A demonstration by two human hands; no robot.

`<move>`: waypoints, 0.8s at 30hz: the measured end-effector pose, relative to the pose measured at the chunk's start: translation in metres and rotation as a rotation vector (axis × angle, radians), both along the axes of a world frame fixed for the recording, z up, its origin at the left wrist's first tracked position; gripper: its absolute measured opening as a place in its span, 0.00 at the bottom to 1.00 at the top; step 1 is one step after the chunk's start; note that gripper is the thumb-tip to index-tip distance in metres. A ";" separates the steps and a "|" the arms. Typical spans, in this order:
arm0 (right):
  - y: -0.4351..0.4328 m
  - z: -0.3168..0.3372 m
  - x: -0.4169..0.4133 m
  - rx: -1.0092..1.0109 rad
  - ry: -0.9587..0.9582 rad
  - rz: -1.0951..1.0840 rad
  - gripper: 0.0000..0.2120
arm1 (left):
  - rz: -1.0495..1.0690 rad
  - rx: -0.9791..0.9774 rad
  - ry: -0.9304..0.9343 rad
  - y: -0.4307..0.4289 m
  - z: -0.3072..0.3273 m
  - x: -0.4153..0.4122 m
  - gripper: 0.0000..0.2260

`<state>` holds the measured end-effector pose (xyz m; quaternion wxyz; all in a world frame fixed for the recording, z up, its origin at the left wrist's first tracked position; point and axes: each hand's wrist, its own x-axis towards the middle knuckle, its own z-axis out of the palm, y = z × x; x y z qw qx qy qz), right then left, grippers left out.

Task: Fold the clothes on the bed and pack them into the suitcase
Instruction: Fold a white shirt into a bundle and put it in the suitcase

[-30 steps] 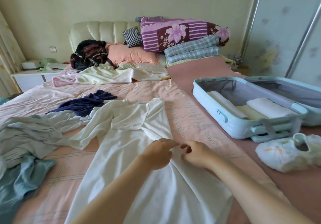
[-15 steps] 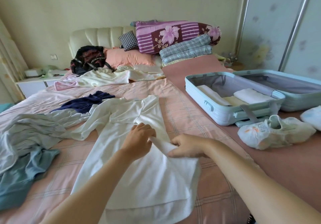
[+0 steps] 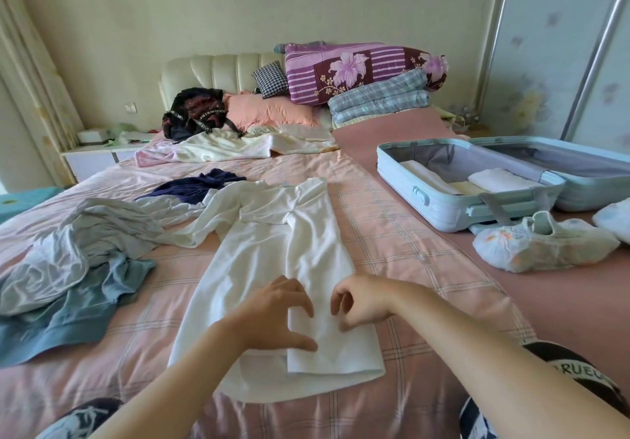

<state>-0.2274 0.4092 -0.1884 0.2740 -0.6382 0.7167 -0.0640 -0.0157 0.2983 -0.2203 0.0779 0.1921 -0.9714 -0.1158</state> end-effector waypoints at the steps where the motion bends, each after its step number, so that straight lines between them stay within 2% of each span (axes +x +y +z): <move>1: 0.003 -0.004 0.004 0.048 0.056 0.043 0.22 | -0.039 -0.030 -0.057 0.007 -0.003 -0.001 0.30; 3: 0.009 -0.012 0.011 0.076 0.232 0.109 0.31 | -0.058 -0.104 -0.141 0.014 -0.010 -0.002 0.32; 4: 0.011 -0.017 0.014 0.049 0.306 0.135 0.33 | -0.049 -0.123 -0.154 0.017 -0.011 -0.003 0.30; 6: 0.015 -0.025 0.017 -0.046 0.359 0.175 0.29 | -0.018 -0.053 -0.116 0.020 -0.010 -0.004 0.20; 8: 0.018 -0.027 0.018 -0.129 0.284 0.182 0.18 | 0.013 0.053 -0.061 0.023 -0.005 -0.005 0.12; 10: 0.021 -0.020 0.017 -0.140 0.210 0.166 0.09 | 0.034 0.100 -0.033 0.024 0.000 -0.007 0.11; 12: 0.023 -0.011 0.014 -0.099 0.194 0.152 0.07 | 0.037 0.138 -0.056 0.027 0.004 -0.008 0.11; 14: 0.025 -0.007 0.008 -0.009 0.175 0.163 0.06 | 0.020 0.228 -0.168 0.032 0.006 -0.009 0.10; 16: 0.026 -0.010 0.006 0.106 0.149 0.165 0.08 | 0.003 0.345 -0.284 0.037 0.005 -0.009 0.10; 17: 0.025 -0.011 0.006 0.119 0.130 0.139 0.09 | 0.008 0.397 -0.278 0.038 0.005 -0.009 0.10; 20: 0.013 -0.009 0.011 -0.089 0.102 0.017 0.08 | 0.097 0.456 -0.090 0.024 0.013 -0.007 0.06; 22: -0.001 -0.008 0.020 -0.267 0.136 0.013 0.08 | 0.217 0.370 0.049 0.005 0.018 -0.001 0.05; 24: -0.014 -0.012 0.033 -0.330 0.143 0.071 0.12 | 0.406 0.202 0.149 -0.017 0.019 0.014 0.07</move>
